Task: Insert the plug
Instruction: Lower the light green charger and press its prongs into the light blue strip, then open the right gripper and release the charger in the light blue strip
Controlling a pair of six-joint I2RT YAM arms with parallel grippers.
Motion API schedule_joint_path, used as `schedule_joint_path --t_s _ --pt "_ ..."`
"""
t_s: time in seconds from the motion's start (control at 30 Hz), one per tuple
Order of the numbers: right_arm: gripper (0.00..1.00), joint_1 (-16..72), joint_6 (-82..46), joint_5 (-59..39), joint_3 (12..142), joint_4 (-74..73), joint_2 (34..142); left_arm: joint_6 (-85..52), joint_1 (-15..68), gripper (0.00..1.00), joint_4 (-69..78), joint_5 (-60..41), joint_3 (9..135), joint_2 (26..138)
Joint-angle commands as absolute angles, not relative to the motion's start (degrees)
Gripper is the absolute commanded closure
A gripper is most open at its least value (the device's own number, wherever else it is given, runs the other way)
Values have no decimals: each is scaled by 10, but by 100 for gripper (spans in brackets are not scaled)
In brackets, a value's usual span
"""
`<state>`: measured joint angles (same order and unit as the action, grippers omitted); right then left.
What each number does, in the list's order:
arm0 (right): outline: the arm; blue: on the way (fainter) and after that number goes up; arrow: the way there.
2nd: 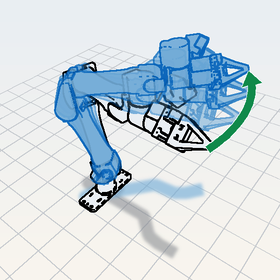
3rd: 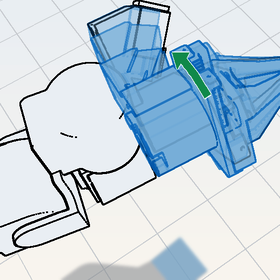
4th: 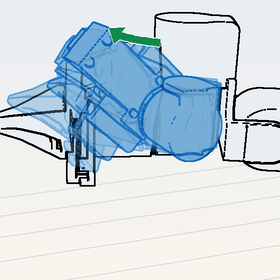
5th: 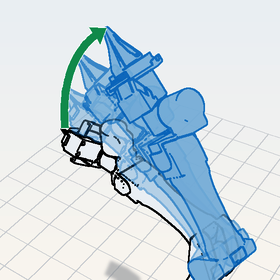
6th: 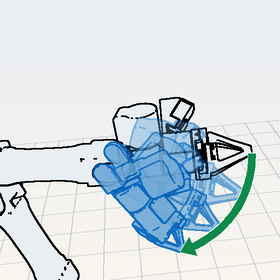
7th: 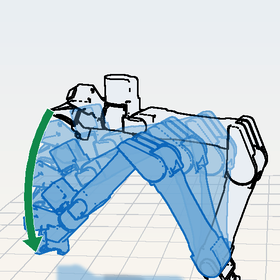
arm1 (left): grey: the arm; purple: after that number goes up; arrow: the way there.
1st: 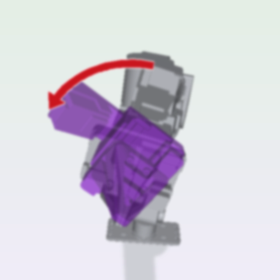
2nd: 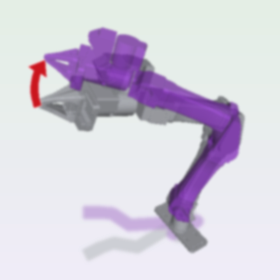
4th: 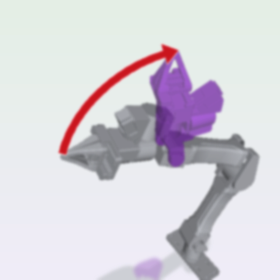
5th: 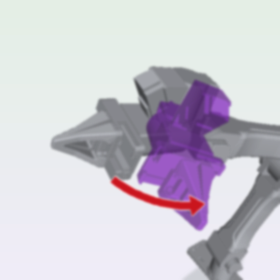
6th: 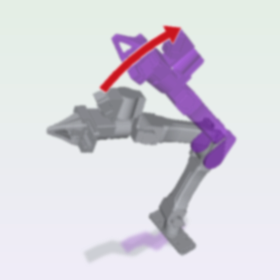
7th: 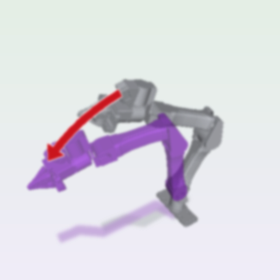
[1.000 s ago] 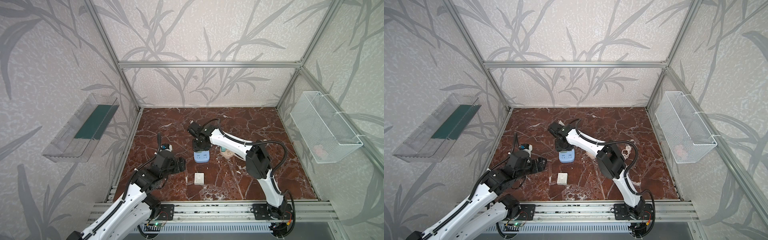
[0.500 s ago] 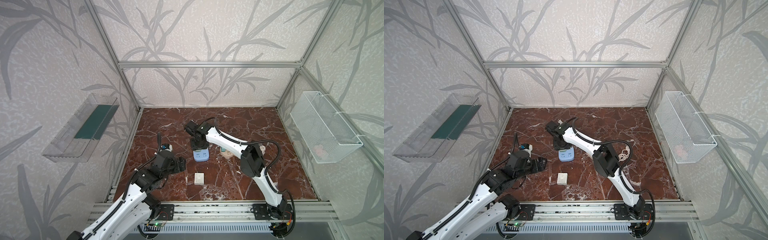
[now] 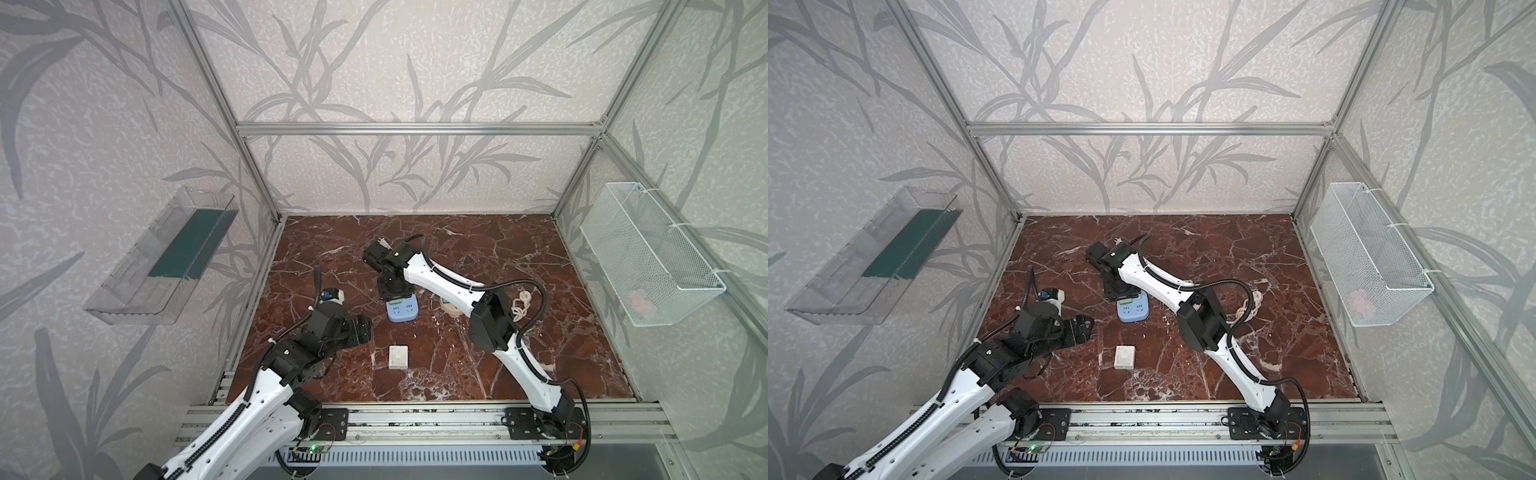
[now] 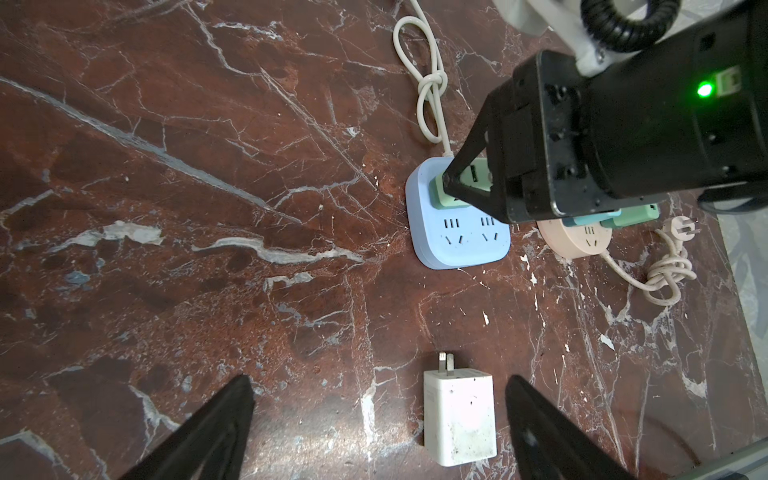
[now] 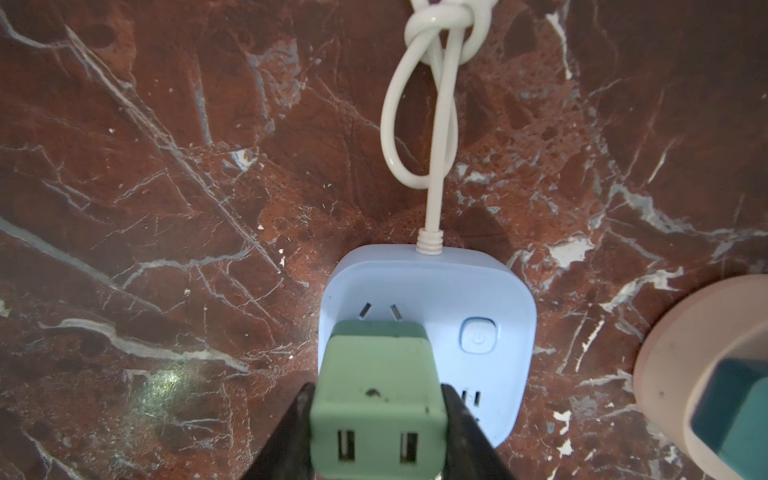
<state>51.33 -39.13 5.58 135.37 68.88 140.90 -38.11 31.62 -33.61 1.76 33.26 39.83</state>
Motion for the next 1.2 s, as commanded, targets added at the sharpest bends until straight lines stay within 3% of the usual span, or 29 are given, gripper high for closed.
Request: schedule_joint_path --t_s 0.0,0.6,0.83,1.0,1.17 --pt "100 517 -387 61 1340 738 1434 -376 318 8 -323 20 326 398" --pt "100 515 -410 25 1189 663 1401 -374 318 8 -306 11 324 416" --pt "99 505 -379 -9 1205 657 1388 -374 318 8 -309 9 325 417" --pt "74 502 -346 -10 1268 688 1389 -374 317 8 -310 11 327 415" --pt "60 503 -337 0 1332 723 1396 -375 317 7 -312 14 326 409"
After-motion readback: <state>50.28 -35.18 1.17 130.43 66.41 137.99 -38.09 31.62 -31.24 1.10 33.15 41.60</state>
